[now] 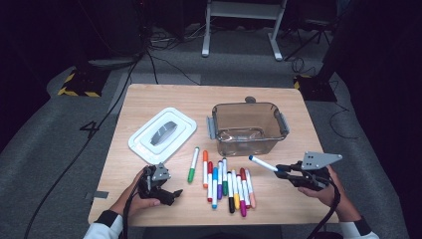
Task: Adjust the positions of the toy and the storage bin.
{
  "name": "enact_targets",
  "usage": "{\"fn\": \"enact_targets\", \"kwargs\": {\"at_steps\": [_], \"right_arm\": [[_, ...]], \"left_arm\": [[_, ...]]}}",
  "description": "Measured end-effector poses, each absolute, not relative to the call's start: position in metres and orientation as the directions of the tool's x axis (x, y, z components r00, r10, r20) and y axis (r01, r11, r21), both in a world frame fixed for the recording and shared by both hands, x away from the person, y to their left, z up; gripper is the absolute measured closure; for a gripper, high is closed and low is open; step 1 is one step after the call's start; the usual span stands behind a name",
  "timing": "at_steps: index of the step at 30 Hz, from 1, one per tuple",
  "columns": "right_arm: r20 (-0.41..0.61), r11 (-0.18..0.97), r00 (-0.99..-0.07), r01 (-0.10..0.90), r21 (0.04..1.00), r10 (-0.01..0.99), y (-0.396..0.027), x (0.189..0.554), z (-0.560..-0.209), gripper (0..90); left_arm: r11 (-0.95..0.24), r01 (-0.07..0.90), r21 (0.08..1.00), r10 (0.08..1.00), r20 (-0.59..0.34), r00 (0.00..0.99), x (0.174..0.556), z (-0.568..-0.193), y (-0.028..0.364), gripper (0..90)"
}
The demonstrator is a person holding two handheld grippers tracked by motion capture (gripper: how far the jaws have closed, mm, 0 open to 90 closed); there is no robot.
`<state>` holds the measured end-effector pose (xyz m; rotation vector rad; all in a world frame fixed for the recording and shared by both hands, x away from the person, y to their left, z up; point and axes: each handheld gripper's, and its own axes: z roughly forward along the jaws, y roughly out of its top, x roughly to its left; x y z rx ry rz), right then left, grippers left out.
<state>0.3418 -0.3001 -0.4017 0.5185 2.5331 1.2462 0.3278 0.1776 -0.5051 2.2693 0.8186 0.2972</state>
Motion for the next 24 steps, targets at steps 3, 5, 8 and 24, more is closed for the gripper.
{"fn": "enact_targets", "kwargs": {"at_steps": [3,5,8,24], "right_arm": [[-0.103,0.565,-0.902,0.170,0.808,0.419,-0.297,0.345,-0.390,75.0],[-0.142,0.576,-0.897,0.141,0.805,0.418,-0.295,0.348,-0.377,75.0],[-0.161,0.576,-0.890,0.131,0.807,0.427,-0.295,0.353,-0.366,75.0],[-0.191,0.611,-0.892,0.112,0.784,0.409,-0.289,0.434,-0.342,75.0]], "left_arm": [[-0.558,0.473,0.681,0.633,-0.018,0.774,0.328,-0.505,0.178,9.0],[-0.559,0.472,0.681,0.633,-0.017,0.774,0.328,-0.505,0.178,9.0],[-0.559,0.474,0.680,0.636,-0.015,0.772,0.327,-0.505,0.178,9.0],[-0.562,0.471,0.680,0.631,-0.015,0.776,0.326,-0.505,0.180,8.5]]}}
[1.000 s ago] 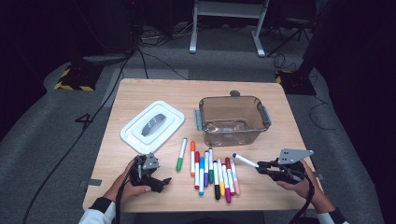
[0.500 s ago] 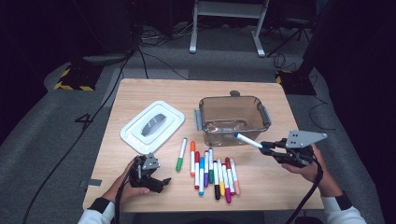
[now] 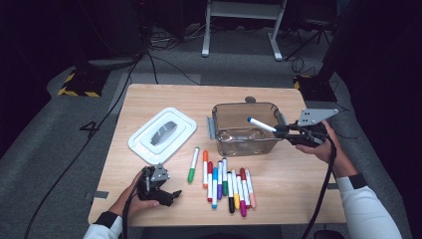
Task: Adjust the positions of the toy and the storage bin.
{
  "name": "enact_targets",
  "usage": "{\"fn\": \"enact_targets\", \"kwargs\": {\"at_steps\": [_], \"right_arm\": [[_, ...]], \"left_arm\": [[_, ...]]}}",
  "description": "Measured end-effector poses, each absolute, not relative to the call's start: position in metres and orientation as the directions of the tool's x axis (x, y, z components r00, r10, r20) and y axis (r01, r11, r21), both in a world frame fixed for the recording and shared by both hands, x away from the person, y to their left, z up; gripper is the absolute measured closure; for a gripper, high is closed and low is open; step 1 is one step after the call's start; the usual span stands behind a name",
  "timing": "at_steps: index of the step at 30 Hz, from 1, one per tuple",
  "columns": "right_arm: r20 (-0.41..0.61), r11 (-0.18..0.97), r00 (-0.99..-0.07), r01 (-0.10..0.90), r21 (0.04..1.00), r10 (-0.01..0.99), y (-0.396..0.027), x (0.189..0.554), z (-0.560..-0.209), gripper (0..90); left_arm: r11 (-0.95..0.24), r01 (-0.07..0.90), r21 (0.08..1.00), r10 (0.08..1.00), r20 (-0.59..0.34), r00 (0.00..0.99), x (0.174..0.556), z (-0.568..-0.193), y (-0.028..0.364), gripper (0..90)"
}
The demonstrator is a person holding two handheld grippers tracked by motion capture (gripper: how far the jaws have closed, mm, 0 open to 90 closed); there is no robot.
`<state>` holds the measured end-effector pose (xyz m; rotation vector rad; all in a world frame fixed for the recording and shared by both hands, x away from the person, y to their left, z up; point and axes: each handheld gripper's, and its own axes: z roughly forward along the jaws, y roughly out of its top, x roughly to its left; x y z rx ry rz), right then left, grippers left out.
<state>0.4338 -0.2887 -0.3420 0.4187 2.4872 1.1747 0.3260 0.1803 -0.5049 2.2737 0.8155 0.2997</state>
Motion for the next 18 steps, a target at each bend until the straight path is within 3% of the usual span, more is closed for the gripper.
{"fn": "enact_targets", "kwargs": {"at_steps": [18], "right_arm": [[-0.162,0.746,-0.956,0.079,0.661,0.245,-0.232,0.502,-0.362,75.0]], "left_arm": [[-0.560,0.474,0.679,0.636,-0.015,0.772,0.325,-0.505,0.181,8.5]]}}
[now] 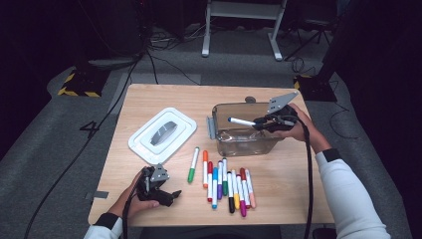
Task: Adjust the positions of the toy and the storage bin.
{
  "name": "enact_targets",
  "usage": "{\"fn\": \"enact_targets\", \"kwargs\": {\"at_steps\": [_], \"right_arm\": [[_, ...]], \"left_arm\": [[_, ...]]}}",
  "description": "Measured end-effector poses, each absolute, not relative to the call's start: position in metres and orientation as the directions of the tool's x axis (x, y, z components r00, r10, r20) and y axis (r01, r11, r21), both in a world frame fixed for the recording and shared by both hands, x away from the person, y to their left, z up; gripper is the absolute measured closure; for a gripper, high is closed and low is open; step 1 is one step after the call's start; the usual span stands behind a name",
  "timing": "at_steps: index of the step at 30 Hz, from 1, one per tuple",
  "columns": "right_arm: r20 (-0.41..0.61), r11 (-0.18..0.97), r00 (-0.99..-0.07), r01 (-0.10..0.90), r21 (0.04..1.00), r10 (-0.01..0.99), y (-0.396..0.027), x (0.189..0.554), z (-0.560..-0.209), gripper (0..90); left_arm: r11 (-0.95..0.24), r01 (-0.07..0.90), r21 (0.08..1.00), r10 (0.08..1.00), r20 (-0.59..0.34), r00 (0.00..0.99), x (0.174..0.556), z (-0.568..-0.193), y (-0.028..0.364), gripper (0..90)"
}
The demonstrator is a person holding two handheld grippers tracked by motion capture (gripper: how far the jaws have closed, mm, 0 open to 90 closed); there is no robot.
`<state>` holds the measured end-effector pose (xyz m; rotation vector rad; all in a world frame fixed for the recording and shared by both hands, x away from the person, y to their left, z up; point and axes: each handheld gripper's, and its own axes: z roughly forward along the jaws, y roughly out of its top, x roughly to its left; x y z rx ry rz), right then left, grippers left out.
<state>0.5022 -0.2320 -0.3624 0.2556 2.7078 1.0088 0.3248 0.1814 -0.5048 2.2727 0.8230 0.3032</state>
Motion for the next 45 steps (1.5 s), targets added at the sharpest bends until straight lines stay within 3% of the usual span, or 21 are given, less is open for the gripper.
{"fn": "enact_targets", "kwargs": {"at_steps": [16,29,37,41,42,45], "right_arm": [[-0.092,0.853,-0.974,0.135,0.504,0.209,-0.232,0.532,-0.395,74.8],[-0.088,0.870,-0.971,0.156,0.468,0.222,-0.230,0.528,-0.399,74.2],[-0.098,0.843,-0.957,0.190,0.503,0.274,-0.233,0.529,-0.398,64.8],[-0.109,0.803,-0.938,0.218,0.554,0.330,-0.237,0.528,-0.394,57.3],[-0.118,0.786,-0.928,0.226,0.576,0.354,-0.240,0.527,-0.390,50.6],[-0.132,0.746,-0.904,0.246,0.619,0.408,-0.244,0.522,-0.381,44.3]], "left_arm": [[-0.558,0.475,0.680,0.637,-0.016,0.771,0.323,-0.505,0.183,8.5],[-0.560,0.473,0.680,0.634,-0.016,0.773,0.324,-0.505,0.183,8.5],[-0.565,0.467,0.680,0.626,-0.015,0.780,0.325,-0.505,0.183,8.5],[-0.565,0.467,0.680,0.626,-0.015,0.780,0.325,-0.505,0.183,8.5],[-0.565,0.468,0.680,0.627,-0.015,0.779,0.324,-0.505,0.183,8.5],[-0.565,0.467,0.680,0.626,-0.015,0.779,0.324,-0.505,0.183,8.6]]}}
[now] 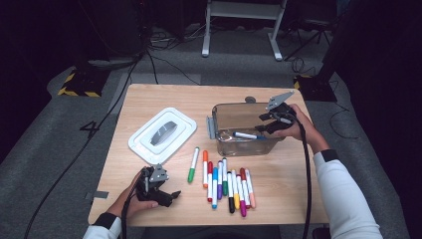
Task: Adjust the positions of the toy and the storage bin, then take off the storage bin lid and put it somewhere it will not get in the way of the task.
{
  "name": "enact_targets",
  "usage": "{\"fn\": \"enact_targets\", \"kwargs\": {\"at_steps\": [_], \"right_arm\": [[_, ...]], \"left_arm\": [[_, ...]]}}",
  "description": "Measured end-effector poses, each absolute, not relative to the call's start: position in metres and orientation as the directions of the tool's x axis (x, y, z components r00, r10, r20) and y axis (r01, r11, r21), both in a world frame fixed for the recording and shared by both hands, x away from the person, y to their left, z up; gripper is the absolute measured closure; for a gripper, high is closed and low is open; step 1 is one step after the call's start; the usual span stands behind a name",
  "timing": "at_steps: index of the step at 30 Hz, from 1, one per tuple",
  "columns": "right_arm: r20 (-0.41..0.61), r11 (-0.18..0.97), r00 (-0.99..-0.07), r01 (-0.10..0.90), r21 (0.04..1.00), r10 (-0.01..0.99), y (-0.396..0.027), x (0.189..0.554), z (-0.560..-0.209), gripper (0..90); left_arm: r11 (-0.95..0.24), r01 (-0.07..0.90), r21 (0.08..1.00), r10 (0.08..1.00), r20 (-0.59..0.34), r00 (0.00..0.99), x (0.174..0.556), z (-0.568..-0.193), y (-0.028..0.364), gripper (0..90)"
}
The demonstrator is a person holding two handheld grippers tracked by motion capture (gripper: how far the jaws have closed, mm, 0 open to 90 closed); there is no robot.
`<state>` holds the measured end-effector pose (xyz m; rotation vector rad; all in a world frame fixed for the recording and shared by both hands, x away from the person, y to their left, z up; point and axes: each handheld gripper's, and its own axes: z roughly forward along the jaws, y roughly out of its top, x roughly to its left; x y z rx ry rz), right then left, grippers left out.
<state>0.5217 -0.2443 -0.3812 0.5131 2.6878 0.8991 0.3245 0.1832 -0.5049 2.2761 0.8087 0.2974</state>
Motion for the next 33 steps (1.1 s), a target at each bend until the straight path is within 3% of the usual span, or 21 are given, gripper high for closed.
{"fn": "enact_targets", "kwargs": {"at_steps": [8,16,33], "right_arm": [[-0.137,0.639,-0.852,0.263,0.723,0.506,-0.265,0.496,-0.357,30.5],[-0.161,0.578,-0.810,0.248,0.778,0.564,-0.281,0.464,-0.351,26.6],[-0.111,0.514,-0.776,0.295,0.805,0.621,-0.312,0.377,-0.410,24.9]], "left_arm": [[-0.569,0.463,0.679,0.619,-0.016,0.785,0.324,-0.505,0.184,8.5],[-0.573,0.458,0.679,0.613,-0.015,0.790,0.324,-0.505,0.184,8.6],[-0.584,0.445,0.679,0.595,-0.015,0.803,0.327,-0.505,0.185,8.3]]}}
